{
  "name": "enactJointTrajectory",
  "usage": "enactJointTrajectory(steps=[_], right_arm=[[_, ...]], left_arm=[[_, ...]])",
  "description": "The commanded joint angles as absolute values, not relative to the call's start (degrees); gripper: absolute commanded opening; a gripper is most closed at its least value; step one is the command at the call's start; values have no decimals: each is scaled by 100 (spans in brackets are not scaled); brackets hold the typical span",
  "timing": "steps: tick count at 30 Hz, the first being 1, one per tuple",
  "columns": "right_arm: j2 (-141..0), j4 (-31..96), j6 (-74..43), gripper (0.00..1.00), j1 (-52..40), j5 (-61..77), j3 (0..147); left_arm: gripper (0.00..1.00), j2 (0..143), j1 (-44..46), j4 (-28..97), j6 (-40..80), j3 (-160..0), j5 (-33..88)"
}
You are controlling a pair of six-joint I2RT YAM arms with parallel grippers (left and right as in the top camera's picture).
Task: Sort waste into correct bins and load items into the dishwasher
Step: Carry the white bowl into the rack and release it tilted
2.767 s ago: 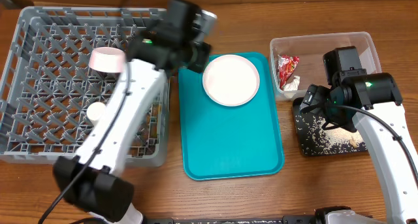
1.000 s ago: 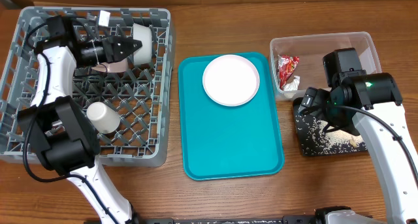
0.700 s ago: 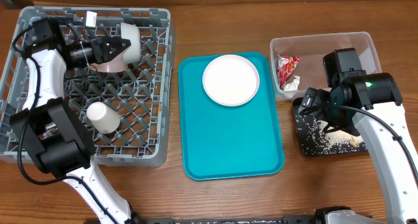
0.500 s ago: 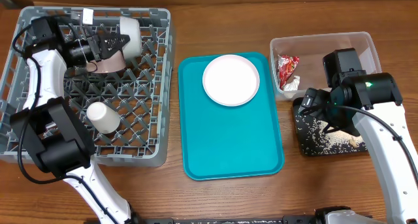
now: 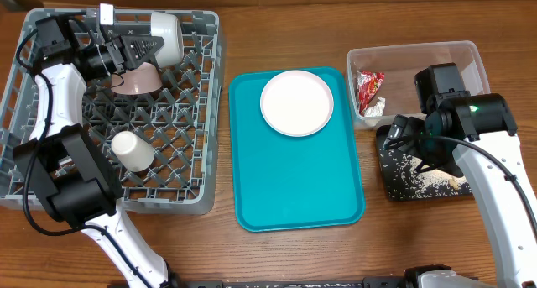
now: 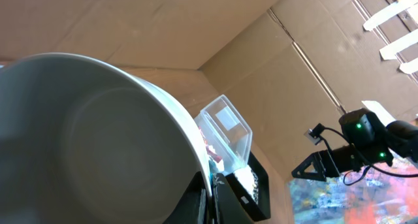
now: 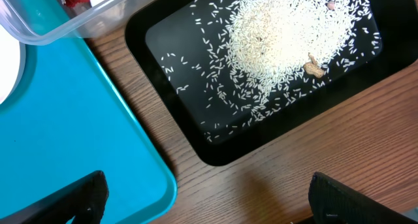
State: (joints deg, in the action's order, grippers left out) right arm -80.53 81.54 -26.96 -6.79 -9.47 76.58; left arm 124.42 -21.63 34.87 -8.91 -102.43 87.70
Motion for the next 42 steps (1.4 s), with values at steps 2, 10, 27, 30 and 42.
enactJointTrajectory(steps=[2,10,27,30,42], right_arm=[[-8009,8138,-2700,100,-668,-1048,7732],[-8009,8156,-2703,100,-668,-1046,7732],[-8009,8176,-2703,100,-668,-1046,7732],[-8009,8178,-2703,100,-668,-1046,7732],[-8009,8173,-2700,100,-668,-1050,7732]], left_arm=[[4,12538,-2102,3273,-650,-10328,8825],[4,12573,-1903,2285,580,-10328,7985],[4,13496,-1723,1037,2386,-10328,8770],[4,13677,-1734,989,2499,-10328,8862],[9,13736,-2283,961,2797,-10328,8989]])
